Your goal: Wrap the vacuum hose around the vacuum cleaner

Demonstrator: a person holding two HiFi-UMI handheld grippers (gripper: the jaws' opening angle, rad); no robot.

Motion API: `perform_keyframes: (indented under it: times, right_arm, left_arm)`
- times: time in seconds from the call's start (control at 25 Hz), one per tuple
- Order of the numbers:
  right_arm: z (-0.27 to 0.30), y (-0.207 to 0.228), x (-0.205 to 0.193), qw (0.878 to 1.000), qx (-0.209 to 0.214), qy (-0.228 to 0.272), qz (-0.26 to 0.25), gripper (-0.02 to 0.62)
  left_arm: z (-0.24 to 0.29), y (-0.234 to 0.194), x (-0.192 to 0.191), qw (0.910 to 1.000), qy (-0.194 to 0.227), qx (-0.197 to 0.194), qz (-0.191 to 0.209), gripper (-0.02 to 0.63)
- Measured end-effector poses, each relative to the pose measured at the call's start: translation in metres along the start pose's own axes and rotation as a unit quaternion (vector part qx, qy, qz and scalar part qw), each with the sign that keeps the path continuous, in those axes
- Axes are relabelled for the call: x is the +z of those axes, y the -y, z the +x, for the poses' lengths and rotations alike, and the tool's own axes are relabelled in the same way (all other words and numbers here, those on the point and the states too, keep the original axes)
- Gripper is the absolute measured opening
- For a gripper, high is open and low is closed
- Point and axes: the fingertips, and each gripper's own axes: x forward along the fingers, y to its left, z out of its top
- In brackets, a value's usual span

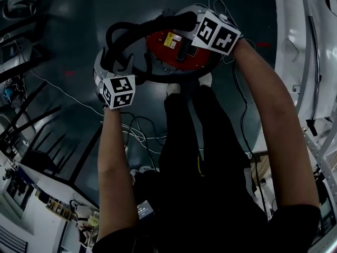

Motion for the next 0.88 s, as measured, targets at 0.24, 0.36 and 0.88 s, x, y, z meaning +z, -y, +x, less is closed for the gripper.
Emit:
perform_keyframes:
  times: [0.24,0.36,0.88]
  right_arm:
    - [-0.004,-0.003,0.000,1.000,0.003,-0.001,0.004,0.127]
    - [-0.005,-0.006,0.001,1.000,0.005,0.002,0.005,0.127]
    - [-0.007,-0.011,-0.011,0.999,0.001,-0.006,0.045,0.147]
  left_arm:
    - [-0.006,0.004,0.072,0.9973,0.045,-0.042,0.040,0.382]
    - [0.000,0.019,0.099,0.9914,0.041,-0.091,0.085,0.349]
    - [0.015,0.058,0.102,0.9680,-0.033,-0.217,0.122,0.146]
